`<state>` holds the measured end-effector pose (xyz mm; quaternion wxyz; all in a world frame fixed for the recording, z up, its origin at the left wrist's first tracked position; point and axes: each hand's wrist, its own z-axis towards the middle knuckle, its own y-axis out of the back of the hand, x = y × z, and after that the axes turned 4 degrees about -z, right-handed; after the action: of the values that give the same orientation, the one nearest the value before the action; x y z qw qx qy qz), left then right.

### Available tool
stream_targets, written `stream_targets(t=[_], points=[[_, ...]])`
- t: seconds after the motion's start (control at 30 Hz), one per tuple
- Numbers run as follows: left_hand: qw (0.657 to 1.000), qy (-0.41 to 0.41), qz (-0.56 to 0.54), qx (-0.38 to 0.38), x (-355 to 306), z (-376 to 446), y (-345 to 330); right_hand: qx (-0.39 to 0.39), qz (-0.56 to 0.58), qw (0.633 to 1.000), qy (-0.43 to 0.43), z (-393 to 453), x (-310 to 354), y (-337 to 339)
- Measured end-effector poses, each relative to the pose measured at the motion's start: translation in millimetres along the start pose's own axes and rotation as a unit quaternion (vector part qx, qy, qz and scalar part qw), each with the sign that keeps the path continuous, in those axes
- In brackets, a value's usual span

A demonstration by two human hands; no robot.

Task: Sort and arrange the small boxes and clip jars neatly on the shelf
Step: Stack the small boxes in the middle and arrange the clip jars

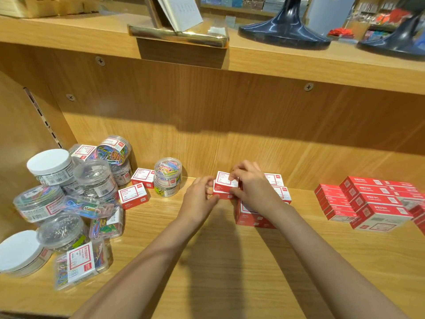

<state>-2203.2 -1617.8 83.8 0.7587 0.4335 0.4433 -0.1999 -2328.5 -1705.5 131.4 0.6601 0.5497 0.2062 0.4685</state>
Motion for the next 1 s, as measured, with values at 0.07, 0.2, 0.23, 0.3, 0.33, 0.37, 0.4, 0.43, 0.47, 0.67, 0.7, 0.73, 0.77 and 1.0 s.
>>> stream_targets(t=[0.07, 0.2, 0.23, 0.3, 0.33, 0.37, 0.4, 0.43, 0.47, 0.67, 0.7, 0.73, 0.77, 1.0], points=[[1.0, 0.014, -0.019, -0.019, -1.0, 5.4, -6.4, -0.033, -0.037, 0.999, -0.017, 2.0, 0.4, -1.5], [0.997, 0.035, -0.04, -0.05, -0.8, 11.6, -13.1, -0.035, -0.054, 0.996, -0.06, 5.4, 1.5, -0.2], [0.997, 0.035, -0.05, -0.052, -0.9, 10.8, -13.1, -0.025, -0.04, 0.997, -0.065, 4.6, 0.7, 0.3], [0.996, 0.034, -0.071, -0.05, -0.7, 9.3, -12.7, -0.023, 0.02, 0.996, -0.085, 0.3, -0.9, 4.4], [0.995, 0.035, -0.077, -0.046, -0.7, 8.5, -13.4, -0.033, 0.048, 0.993, -0.098, -3.2, -2.8, 8.0], [0.995, 0.036, -0.078, -0.042, -1.5, 7.9, -14.3, -0.043, 0.058, 0.991, -0.11, -6.8, -5.6, 13.0], [0.995, 0.038, -0.078, -0.041, -2.2, 7.8, -15.3, -0.046, 0.054, 0.99, -0.122, -11.1, -9.0, 18.0], [0.995, 0.042, -0.08, -0.044, -3.0, 8.0, -16.4, -0.04, 0.041, 0.989, -0.133, -16.5, -12.8, 22.6], [0.994, 0.046, -0.084, -0.048, -4.1, 8.5, -17.5, -0.033, 0.025, 0.989, -0.141, -22.3, -17.3, 25.7], [0.995, 0.054, -0.077, -0.044, -9.4, 9.8, -22.3, -0.027, 0.011, 0.981, -0.192, -47.0, -33.7, 22.5], [0.995, 0.055, -0.075, -0.045, -9.6, 9.6, -23.2, -0.03, 0.028, 0.978, -0.206, -48.1, -35.0, 20.9], [0.995, 0.054, -0.07, -0.046, -10.2, 9.1, -23.6, -0.034, 0.059, 0.971, -0.229, -48.4, -35.3, 20.6], [0.996, 0.051, -0.061, -0.05, -11.1, 7.9, -23.3, -0.031, 0.09, 0.963, -0.253, -48.3, -35.4, 20.7], [0.997, 0.005, -0.066, -0.037, -21.3, -30.0, -18.3, 0.017, 0.138, 0.952, -0.274, -54.3, -44.9, 20.3]])
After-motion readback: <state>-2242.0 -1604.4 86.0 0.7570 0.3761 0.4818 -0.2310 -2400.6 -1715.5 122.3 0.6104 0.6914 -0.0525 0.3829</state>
